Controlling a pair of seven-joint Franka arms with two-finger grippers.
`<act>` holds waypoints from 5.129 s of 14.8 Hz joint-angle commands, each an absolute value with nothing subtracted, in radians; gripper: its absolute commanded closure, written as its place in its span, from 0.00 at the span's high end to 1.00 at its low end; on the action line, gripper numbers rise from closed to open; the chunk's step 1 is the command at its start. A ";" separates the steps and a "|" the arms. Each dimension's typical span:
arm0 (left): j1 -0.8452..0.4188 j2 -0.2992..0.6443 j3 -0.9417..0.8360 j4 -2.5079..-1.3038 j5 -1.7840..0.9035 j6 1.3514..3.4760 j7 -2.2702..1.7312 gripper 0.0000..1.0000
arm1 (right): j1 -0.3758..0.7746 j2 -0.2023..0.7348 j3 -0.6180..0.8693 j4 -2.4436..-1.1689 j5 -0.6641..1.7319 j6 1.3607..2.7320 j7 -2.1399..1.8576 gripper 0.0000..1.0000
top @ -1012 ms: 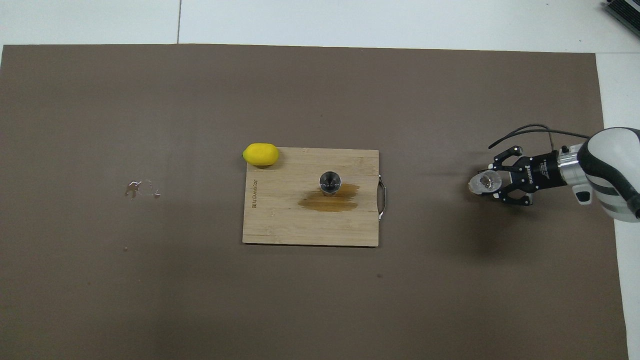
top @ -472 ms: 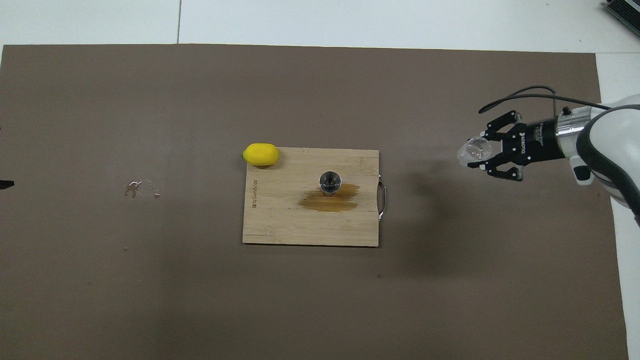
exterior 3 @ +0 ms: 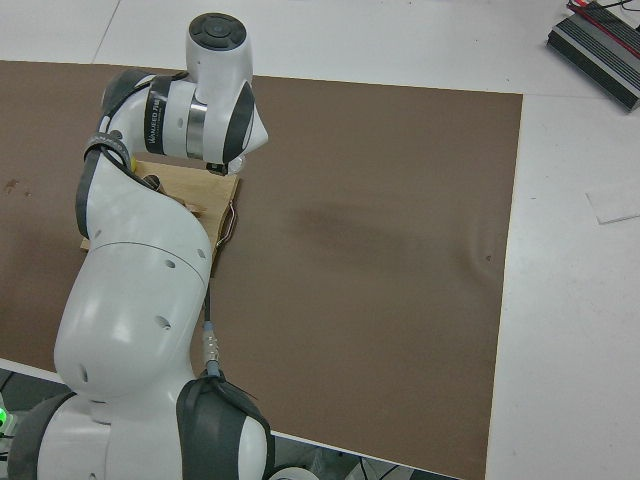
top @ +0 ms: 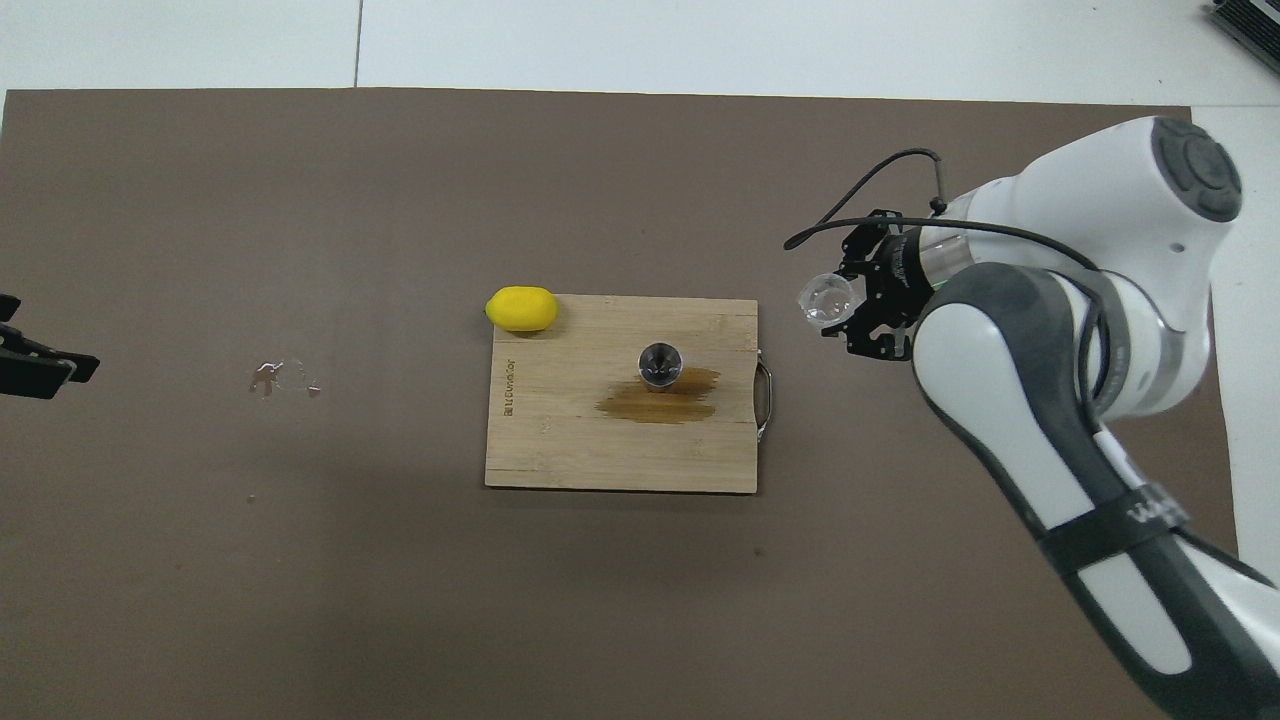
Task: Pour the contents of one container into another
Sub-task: 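Lift the glass cup with the right gripper over the metal cup, then tilt the glass cup with the right gripper to pour into the metal cup, then turn the glass cup upright and carry it back to its spot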
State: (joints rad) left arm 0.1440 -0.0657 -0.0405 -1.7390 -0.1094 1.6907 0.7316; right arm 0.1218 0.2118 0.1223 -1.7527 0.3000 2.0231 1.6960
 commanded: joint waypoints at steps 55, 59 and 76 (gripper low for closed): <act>0.063 -0.069 -0.087 -1.763 -0.035 1.644 0.092 1.00 | 0.430 0.279 0.118 -1.638 -0.068 2.000 1.970 0.00; 0.066 -0.069 -0.087 -1.761 -0.035 1.646 0.092 1.00 | 0.385 0.276 0.120 -1.643 0.041 2.000 1.965 0.00; 0.064 -0.069 -0.074 -1.763 -0.035 1.644 0.092 1.00 | -0.064 0.190 0.120 -2.028 0.764 2.132 1.372 0.00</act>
